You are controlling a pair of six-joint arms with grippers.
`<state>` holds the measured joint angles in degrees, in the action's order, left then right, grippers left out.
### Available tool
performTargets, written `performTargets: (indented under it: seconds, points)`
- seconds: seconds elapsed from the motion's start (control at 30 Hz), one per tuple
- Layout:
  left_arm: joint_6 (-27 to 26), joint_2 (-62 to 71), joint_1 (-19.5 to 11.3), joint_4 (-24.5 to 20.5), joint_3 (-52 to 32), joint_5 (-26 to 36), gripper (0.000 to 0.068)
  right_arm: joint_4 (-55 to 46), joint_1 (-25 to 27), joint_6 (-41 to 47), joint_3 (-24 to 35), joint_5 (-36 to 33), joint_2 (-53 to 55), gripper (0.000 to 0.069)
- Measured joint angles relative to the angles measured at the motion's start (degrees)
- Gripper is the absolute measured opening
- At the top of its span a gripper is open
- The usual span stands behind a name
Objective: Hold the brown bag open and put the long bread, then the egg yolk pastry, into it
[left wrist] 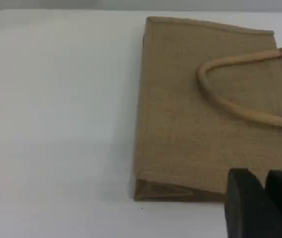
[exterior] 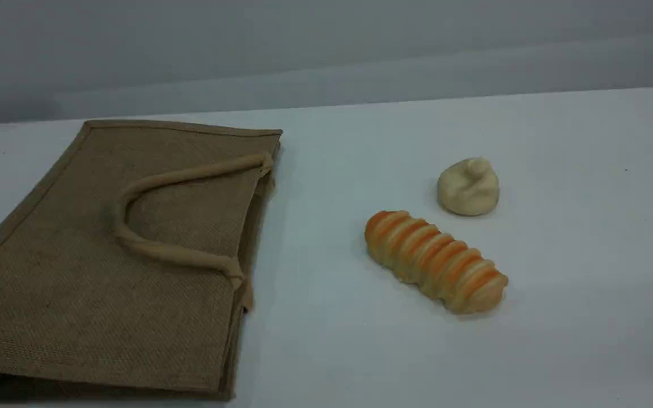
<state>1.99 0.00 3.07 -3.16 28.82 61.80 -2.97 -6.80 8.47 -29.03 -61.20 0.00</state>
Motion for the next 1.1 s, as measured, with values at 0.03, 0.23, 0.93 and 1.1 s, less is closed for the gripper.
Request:
performTargets:
  seconds: [0.03,0.23,0.93,1.1]
  points:
    - [0.00,0.00,0.00,0.00,0.00,0.00,0.0118,0.00,0.00,0.00,0.00,0.00,0.00,0.0573]
    - [0.00,0.00,0.00,0.04,0.00,0.00,0.0126,0.00,0.00,0.00,0.00,0.00,0.00,0.0573]
    - [-1.99,7.21,0.00,3.49,4.71,-6.98,0.0226,6.32,0.00,-3.47,-2.25,5.57,4.25,0.0573]
    - [-4.49,19.87,0.00,6.82,9.46,-15.27,0.0291,11.28,0.00,-9.03,-2.37,13.34,15.88,0.0573]
